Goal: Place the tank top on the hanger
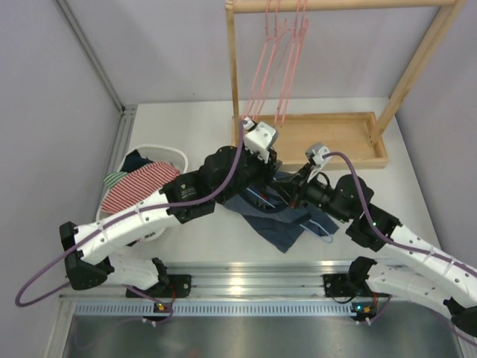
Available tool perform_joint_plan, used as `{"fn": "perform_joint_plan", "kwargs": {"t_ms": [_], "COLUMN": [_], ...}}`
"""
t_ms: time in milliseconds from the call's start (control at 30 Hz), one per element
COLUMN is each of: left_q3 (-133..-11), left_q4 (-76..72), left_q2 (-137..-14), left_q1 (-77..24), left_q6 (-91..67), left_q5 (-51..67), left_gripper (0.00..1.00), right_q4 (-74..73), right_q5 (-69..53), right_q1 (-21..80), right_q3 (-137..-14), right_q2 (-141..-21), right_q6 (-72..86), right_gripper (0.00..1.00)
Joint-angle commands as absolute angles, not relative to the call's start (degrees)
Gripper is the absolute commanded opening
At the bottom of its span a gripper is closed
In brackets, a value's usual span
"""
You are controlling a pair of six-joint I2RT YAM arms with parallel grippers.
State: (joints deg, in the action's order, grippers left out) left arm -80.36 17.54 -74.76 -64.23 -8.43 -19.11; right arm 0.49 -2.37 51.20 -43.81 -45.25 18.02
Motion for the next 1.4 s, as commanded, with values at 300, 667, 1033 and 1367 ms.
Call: {"fn": "perform_joint_plan", "kwargs": {"t_ms": [300, 667, 1033, 1367], "left_q3": [-79.0, -79.4, -83.0, -82.8], "left_q4": [9.8, 9.4, 11.5, 13.7], "left_q2": [-69.9, -65.4, -61.4, -59.9], "left_q1": [-64.0, -64.0, -64.0, -64.0], "left_q6": [-9.8, -9.1, -7.2, -7.0], "left_q5": [-23.4, -25.7, -28.7, -29.0], "left_gripper": [0.54, 0.60, 0.59, 0.58], "right_q4": [-4.2, -12.1, -20.9, -19.4], "right_q5": [-0.2, 6.0, 23.4, 39.4], "right_q1": [51.8, 51.8, 51.7, 51.8], "right_q3": [-43.2, -42.7, -50.4, -61.1], "right_q2": [-38.0, -29.6, -22.9, -22.8], "right_q6": [18.6, 20.4, 22.1, 13.5], "right_gripper": [0.00, 0.00, 0.00, 0.00]}}
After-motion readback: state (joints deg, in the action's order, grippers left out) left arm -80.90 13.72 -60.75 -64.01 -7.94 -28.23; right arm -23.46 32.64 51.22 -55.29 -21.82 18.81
